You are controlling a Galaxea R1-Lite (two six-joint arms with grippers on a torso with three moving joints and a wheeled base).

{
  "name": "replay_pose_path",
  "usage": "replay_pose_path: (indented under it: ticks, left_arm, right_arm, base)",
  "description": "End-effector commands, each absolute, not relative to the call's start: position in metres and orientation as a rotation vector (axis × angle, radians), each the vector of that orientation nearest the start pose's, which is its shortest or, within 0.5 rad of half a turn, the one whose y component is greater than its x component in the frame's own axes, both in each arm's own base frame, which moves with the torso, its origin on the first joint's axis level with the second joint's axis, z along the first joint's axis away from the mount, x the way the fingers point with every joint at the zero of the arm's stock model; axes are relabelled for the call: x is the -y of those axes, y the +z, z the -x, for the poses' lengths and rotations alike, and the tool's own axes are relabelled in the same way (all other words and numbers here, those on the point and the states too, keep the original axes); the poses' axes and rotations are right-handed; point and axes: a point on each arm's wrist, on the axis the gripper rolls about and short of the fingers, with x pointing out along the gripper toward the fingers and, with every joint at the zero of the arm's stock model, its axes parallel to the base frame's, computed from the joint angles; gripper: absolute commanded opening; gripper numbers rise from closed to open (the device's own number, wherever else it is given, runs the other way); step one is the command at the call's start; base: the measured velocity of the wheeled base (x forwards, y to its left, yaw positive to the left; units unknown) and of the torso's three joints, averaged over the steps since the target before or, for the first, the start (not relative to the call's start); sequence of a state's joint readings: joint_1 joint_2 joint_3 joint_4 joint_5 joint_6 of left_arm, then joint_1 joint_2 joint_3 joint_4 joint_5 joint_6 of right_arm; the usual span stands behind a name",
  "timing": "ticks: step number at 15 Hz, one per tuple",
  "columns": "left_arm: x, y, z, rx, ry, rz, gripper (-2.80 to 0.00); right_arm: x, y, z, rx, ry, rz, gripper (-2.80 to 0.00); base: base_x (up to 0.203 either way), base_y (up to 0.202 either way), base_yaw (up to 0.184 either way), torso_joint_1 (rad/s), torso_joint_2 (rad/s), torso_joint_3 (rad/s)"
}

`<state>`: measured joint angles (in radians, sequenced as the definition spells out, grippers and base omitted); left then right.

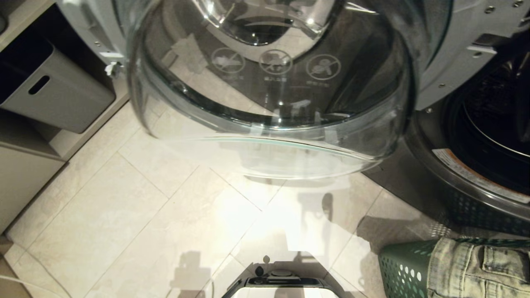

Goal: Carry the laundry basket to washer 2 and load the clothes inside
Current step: Place the clothes into the washing machine

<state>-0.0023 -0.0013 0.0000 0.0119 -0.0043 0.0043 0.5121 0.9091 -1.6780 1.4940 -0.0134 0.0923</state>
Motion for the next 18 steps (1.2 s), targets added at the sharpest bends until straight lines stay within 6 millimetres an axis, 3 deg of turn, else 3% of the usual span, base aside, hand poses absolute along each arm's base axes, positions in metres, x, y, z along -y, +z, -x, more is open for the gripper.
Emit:
replay_pose_path:
  ticks: [1, 5, 8, 14, 18]
  left_arm:
    - [0.000, 0.074, 0.023, -0.012, -0.008, -0.005, -2.80]
    - [0.000, 0.074, 0.023, -0.012, -0.006, -0.004, -2.80]
    - [0.000, 0.074, 0.023, -0.012, -0.006, -0.003, -2.80]
    - [0.000, 0.074, 0.023, -0.012, -0.006, -0.004, -2.80]
    - [0.000, 0.074, 0.023, -0.012, -0.008, -0.003, -2.80]
  right_arm:
    - [0.019, 0.341, 0.032, -0.738, 0.442, 0.109, -2.80]
    - [0.020, 0.334, 0.027, -0.741, 0.276, 0.206, -2.80]
    - [0.021, 0.317, 0.021, -0.718, 0.131, 0.279, -2.80]
    - [0.016, 0.280, 0.004, -0.382, -0.059, 0.276, -2.80]
    - [0.012, 0.260, -0.007, -0.407, -0.148, 0.293, -2.80]
  base:
    - [0.000, -0.013, 0.159, -0.002, 0.00, -0.002]
    - [0.000, -0.002, 0.053, -0.001, 0.00, 0.001]
    - [0.000, 0.000, 0.000, 0.000, 0.00, 0.000]
    - [0.000, 0.000, 0.000, 0.000, 0.00, 0.000]
    - [0.000, 0.000, 0.000, 0.000, 0.00, 0.000]
